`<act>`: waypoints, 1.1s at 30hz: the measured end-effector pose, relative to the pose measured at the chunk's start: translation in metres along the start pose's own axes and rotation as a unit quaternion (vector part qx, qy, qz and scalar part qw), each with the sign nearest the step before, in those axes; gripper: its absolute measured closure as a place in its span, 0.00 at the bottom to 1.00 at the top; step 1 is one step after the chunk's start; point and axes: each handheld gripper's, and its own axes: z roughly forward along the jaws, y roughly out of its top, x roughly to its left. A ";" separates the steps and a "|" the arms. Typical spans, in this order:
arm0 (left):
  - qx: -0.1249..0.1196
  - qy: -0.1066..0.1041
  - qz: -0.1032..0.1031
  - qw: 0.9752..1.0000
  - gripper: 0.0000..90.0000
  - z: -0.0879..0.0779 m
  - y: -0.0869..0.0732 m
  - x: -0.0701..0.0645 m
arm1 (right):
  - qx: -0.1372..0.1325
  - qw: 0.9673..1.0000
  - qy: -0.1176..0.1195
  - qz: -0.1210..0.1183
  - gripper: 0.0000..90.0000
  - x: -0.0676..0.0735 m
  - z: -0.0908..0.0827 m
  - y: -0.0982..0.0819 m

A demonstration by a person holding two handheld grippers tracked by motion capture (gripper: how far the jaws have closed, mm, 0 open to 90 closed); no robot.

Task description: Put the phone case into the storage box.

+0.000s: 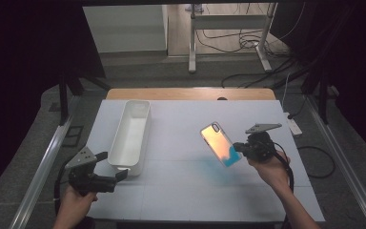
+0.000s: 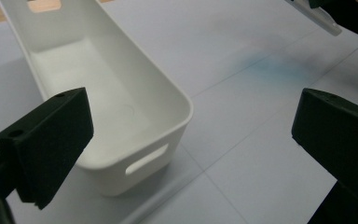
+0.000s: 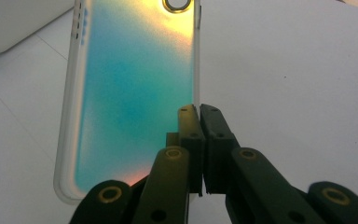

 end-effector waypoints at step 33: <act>0.011 -0.089 0.011 0.996 0.00 0.075 0.067 -0.018 | -0.038 0.999 0.007 -0.024 0.98 0.022 -0.008 0.012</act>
